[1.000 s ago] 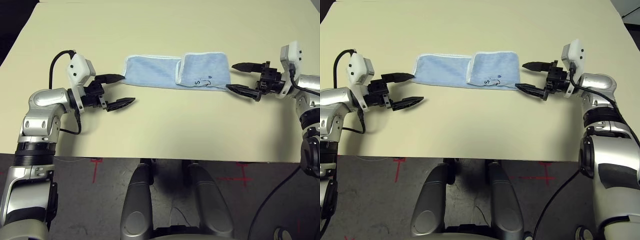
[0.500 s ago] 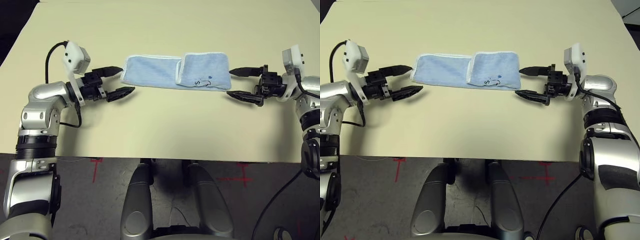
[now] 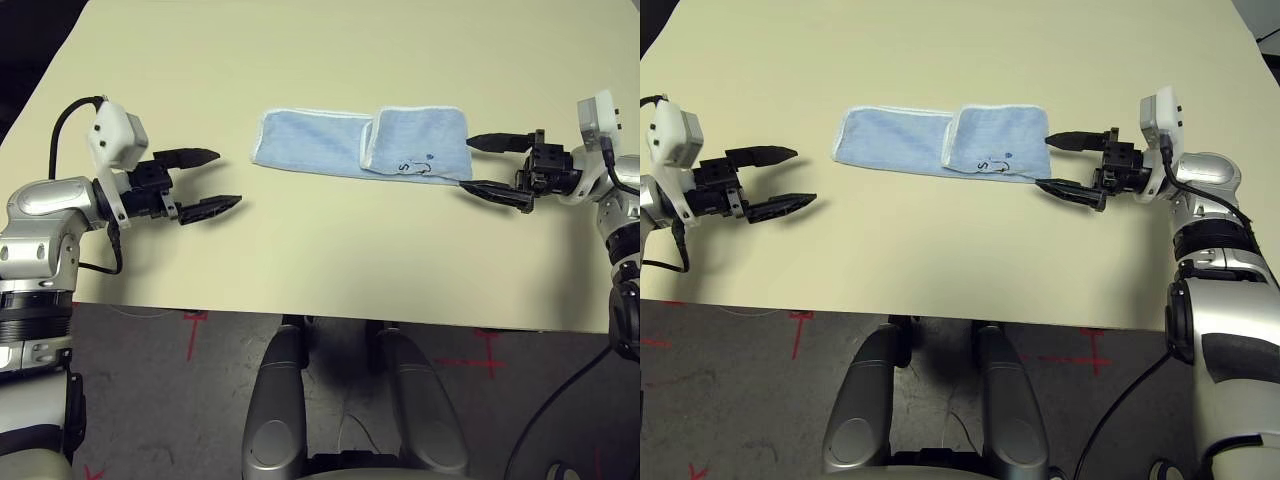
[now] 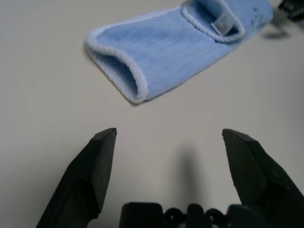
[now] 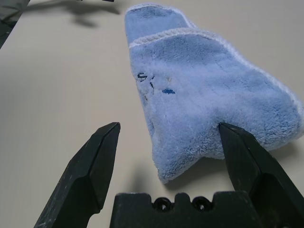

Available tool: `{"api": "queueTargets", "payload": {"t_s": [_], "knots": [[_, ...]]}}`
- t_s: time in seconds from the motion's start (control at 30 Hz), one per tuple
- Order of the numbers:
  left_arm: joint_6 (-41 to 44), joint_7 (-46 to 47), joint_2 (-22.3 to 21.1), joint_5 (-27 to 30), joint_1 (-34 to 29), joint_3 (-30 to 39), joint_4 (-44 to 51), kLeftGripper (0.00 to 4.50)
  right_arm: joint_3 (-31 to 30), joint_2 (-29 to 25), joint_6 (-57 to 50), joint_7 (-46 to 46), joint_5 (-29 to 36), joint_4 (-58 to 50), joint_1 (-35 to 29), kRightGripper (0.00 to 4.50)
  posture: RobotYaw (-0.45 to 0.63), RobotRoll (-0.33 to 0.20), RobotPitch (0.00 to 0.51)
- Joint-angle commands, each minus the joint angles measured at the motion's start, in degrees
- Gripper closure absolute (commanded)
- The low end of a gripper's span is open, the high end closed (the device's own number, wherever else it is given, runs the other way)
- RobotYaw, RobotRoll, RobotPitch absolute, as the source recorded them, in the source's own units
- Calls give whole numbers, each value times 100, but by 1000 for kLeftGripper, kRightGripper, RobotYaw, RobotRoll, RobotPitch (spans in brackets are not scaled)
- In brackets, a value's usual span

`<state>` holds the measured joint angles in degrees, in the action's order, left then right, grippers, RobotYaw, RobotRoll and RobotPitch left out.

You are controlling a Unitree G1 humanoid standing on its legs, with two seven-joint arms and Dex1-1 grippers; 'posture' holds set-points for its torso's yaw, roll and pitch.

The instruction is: Fold the towel and set it aside.

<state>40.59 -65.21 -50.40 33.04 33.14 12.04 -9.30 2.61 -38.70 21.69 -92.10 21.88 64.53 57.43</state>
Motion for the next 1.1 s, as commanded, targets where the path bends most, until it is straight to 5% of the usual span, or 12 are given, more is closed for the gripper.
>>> {"api": "queueTargets", "payload": {"t_s": [0.03,0.57,1.1], "knots": [[1138,414,108,493,139,166,154,0,-160,-73,45,-39,85,-142,-114,42,77,0,333],[3085,1603,943,1136,944,250,-86,0,-245,-47,-14,-39,151,-295,-22,42,69,0,325],[2737,2453,1462,840,1569,502,-1191,0,-186,-37,-177,-39,171,-642,-78,42,53,0,327]]}}
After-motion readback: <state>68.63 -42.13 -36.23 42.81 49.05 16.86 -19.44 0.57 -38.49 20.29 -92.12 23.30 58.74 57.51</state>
